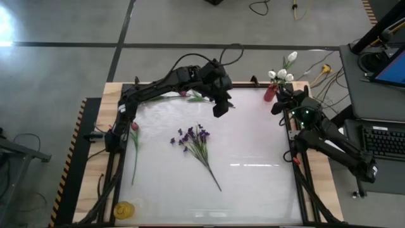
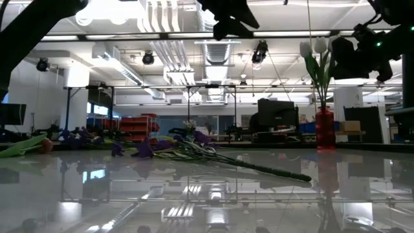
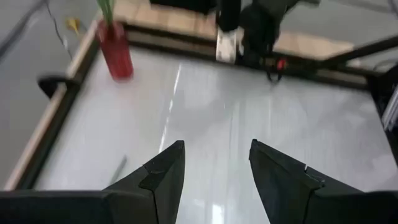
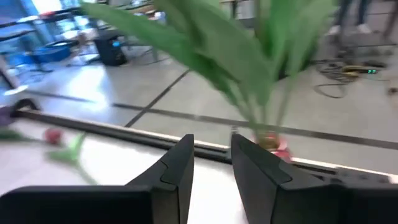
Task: Sort flowers into vase by color
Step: Put the middle red tulip into the yellow flower vase
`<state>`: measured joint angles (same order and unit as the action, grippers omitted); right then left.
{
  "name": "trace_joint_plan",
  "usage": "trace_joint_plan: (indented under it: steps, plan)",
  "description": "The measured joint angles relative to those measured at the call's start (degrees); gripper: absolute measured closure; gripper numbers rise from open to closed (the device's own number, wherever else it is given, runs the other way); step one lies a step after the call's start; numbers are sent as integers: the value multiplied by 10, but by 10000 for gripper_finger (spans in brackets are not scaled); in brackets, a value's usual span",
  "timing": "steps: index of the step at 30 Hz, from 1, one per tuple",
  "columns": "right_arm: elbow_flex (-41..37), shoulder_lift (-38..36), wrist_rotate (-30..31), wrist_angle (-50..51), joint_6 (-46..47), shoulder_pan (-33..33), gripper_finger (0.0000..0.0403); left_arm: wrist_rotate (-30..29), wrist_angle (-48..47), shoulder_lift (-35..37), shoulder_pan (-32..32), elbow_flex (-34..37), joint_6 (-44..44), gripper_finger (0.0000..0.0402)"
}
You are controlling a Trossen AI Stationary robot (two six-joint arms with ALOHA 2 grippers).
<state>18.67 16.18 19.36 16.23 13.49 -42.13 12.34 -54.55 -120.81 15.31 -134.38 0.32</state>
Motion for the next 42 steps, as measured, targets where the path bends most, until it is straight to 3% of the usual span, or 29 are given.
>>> trace_joint_plan:
  steps: [14,30,42]
  plan:
    - [7,1,-165,-2,21,56,315,0,-107,-1,-50,21,-9,232]
    - [10,21,-162,-32,66,214,314,-44,-226,5,-122,22,-50,232]
    - [93,106,-63,-33,77,355,314,-54,-325,25,-173,23,-62,232]
